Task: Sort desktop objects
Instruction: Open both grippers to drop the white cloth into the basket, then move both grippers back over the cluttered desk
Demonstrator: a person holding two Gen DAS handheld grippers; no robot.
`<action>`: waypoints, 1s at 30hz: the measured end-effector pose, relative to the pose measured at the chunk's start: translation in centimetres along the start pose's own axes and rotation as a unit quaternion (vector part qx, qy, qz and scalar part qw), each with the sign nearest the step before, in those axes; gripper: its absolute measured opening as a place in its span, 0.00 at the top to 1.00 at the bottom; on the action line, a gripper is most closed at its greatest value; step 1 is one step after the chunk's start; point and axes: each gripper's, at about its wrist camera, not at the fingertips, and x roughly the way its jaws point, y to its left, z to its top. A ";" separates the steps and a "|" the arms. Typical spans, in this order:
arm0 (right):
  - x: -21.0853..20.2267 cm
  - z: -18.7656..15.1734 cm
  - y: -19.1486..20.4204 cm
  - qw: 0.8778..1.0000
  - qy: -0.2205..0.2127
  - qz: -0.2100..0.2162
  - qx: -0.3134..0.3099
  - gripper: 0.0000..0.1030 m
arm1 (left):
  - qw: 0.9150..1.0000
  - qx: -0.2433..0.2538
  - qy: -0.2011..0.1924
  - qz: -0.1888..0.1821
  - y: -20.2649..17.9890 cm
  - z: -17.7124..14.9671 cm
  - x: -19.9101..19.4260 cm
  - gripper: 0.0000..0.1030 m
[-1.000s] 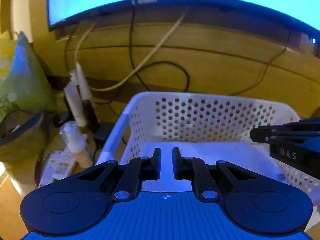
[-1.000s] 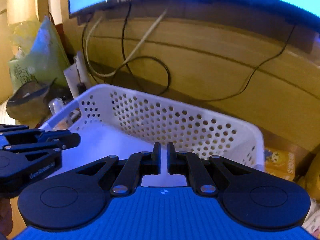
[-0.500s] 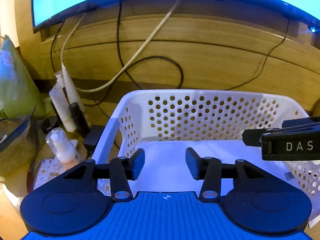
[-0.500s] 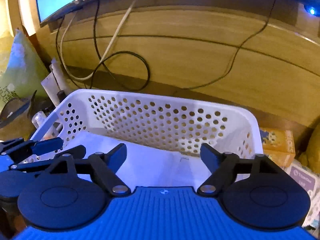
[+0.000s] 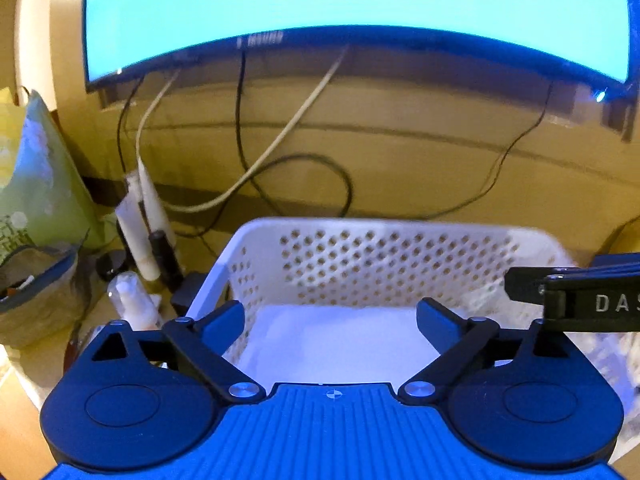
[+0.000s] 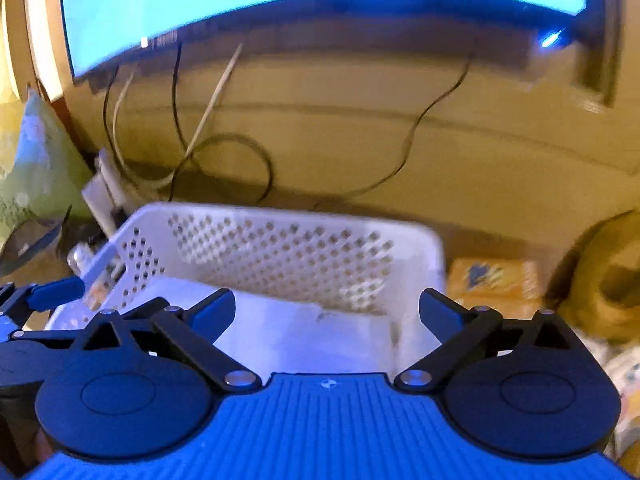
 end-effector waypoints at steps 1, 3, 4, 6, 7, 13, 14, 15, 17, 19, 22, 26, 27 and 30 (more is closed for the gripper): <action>-1.2 0.0 -0.6 1.000 -0.019 -0.001 0.002 0.04 | 1.000 -0.002 -0.009 -0.005 -0.6 0.3 -0.7 0.03; -3.4 0.0 -2.1 0.999 -0.053 -0.007 0.009 0.00 | 0.999 -0.005 -0.028 -0.019 -2.1 0.9 -1.9 0.00; -4.8 -0.2 -3.2 0.997 -0.072 -0.015 0.020 0.00 | 0.999 -0.003 -0.039 -0.028 -3.1 1.2 -2.6 0.00; -6.9 -0.7 -5.6 0.993 -0.102 -0.039 0.037 0.00 | 0.997 0.013 -0.051 -0.049 -5.6 1.5 -3.6 0.00; -7.6 -1.0 -6.6 0.991 -0.110 -0.060 0.044 0.00 | 0.996 0.025 -0.056 -0.058 -7.2 1.6 -4.0 0.00; -10.4 -3.0 -14.9 0.982 -0.070 -0.155 0.079 0.00 | 0.986 0.083 -0.056 -0.136 -16.4 0.0 -4.9 0.00; -10.6 -3.6 -16.0 0.981 -0.059 -0.167 0.075 0.00 | 0.983 0.085 -0.051 -0.152 -17.6 -0.3 -5.0 0.00; -10.8 -4.1 -17.1 0.981 -0.049 -0.171 0.074 0.00 | 0.981 0.089 -0.047 -0.166 -18.9 -0.7 -5.0 0.00; -11.2 -5.4 -19.2 0.980 -0.032 -0.178 0.087 0.00 | 0.977 0.103 -0.043 -0.182 -21.1 -1.8 -5.0 0.00; -11.7 -6.9 -21.3 0.975 -0.030 -0.195 0.100 0.00 | 0.972 0.122 -0.034 -0.197 -23.1 -3.4 -4.9 0.00; -12.6 -10.1 -24.0 0.967 -0.021 -0.223 0.120 0.00 | 0.965 0.146 -0.012 -0.216 -25.6 -6.0 -4.6 0.00; -12.8 -13.1 -26.9 0.957 0.007 -0.261 0.127 0.00 | 0.958 0.182 0.016 -0.221 -28.2 -9.3 -3.7 0.00; -12.5 -13.7 -27.4 0.955 0.015 -0.270 0.121 0.00 | 0.956 0.190 0.024 -0.223 -28.8 -10.1 -3.4 0.00; -11.5 -15.0 -28.6 0.950 0.044 -0.286 0.114 0.00 | 0.950 0.212 0.039 -0.226 -29.9 -11.9 -2.6 0.00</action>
